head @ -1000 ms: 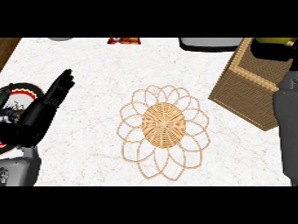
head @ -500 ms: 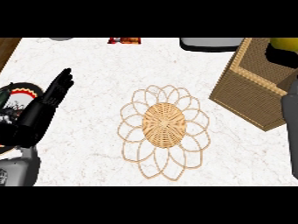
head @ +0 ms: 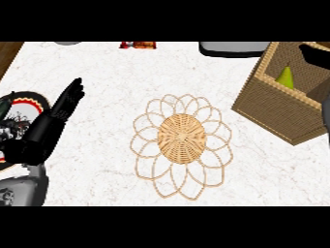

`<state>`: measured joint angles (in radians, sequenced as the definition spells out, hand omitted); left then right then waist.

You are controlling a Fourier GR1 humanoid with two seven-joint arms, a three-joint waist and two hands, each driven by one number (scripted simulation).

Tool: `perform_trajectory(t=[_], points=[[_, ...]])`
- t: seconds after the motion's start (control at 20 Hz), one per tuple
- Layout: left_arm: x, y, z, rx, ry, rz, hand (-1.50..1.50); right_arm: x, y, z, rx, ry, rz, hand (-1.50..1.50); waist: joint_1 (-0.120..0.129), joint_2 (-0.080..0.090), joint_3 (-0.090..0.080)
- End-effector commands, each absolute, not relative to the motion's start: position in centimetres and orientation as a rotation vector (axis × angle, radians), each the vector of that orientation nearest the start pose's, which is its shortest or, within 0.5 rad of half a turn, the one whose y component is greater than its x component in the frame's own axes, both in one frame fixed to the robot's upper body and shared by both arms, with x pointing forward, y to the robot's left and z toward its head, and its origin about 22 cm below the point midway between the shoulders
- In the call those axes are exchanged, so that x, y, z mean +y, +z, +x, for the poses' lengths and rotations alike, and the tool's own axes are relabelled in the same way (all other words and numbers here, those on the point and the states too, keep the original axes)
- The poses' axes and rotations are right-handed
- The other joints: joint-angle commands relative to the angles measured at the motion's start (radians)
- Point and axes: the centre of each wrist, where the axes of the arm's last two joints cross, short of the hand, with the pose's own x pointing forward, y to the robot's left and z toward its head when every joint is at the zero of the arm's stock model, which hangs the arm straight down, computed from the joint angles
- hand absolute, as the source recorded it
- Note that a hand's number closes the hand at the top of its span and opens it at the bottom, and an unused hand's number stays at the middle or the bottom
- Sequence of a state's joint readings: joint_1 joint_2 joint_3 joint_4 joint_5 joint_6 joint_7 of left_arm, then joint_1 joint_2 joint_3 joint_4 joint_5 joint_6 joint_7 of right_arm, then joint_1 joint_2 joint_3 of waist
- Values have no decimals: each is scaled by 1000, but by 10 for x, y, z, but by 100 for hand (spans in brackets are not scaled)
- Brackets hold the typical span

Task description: Pick the pear from the placemat and place it in the basket

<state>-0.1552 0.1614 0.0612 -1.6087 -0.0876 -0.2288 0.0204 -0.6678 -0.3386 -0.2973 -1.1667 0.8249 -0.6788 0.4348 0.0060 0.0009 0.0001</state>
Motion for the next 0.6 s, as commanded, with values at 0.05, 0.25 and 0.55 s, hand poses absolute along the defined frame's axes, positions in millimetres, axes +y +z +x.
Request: perform_trajectory(t=[0.05, 0.25, 0.55], points=[[266, 59, 280, -1694, -384, 43, 0, -319, 163, 387, -1574, -291, -1345, -150, -2, 0, 0], [263, 72, 279, -1686, -388, 23, 0, -326, 195, 381, -1633, -447, -1240, -150, -4, -2, 0], [258, 65, 290, -1695, -363, 70, 0, -350, 194, 341, -1587, -618, -1107, -150, -20, -4, 0]])
